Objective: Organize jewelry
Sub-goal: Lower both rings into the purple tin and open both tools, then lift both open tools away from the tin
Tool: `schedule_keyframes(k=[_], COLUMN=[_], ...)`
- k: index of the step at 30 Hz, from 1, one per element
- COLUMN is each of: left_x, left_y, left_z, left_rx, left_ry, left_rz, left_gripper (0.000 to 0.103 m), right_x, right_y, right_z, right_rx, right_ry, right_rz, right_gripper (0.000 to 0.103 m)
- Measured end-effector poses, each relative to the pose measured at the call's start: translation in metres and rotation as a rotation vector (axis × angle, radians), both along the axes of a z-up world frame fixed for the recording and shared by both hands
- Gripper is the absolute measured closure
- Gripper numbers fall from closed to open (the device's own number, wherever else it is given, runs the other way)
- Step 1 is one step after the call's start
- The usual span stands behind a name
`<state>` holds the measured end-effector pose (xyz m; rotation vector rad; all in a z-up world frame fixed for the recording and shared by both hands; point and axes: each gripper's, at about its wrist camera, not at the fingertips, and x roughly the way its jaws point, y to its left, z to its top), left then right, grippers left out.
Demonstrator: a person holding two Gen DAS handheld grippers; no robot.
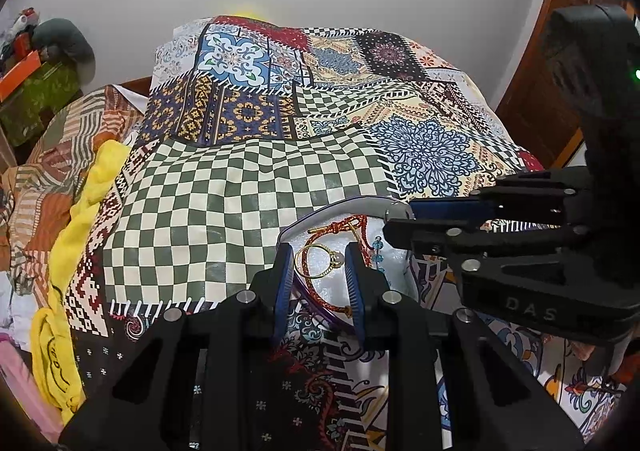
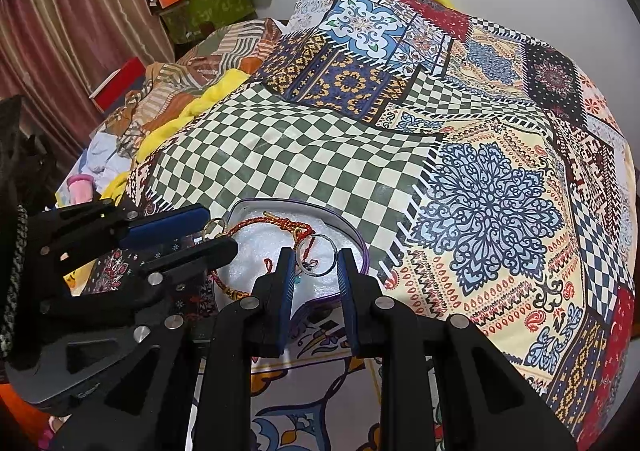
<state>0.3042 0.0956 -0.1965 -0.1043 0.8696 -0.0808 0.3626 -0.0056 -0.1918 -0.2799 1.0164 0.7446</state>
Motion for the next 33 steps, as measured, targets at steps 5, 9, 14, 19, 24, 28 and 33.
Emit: schedule_keyframes(k=[5,9,14,19,24,28,33], left_x=[-0.007,-0.013,-0.02,-0.026,-0.033,-0.038,-0.046], left_y=[0.0,0.006,0.014,0.02,0.022,0.018,0.005], left_z=[0.003,0.006,0.01,0.013,0.019,0.029,0.045], left_rx=[0.014,0.004,0.019,0.037,0.043,0.044,0.056], left_ry=[-0.01,-0.015,-0.023,-0.021,-0.025,-0.036,-0.061], left_rz=[0.001,0.014,0.045,0.069,0.081,0.08,0.062], left_gripper=[0.067,0.066,0.066,0.066,0.066,0.066,0.066], right_x=[-0.001,-0.002,-0.004,-0.006,-0.014,-0.022,-0.033], right_y=[0.004,0.006,0.01,0.01,0.006,-0.002,-0.021], right_z=[-0.002,-0.004,-0.007,-0.004,0.006,0.018,0.04], right_rx=[-0.002,-0.006,-0.034,-0.043,-0.049,-0.037,-0.015], right_ry=[0.005,0.011,0.006,0.0,-0.032,-0.054,-0.097], right_rz=[0.008,0.015,0.026,0.027,0.022,0.015,-0.013], right_gripper=[0.084,0.084,0.084,0.082,0.081,0.081,0.081])
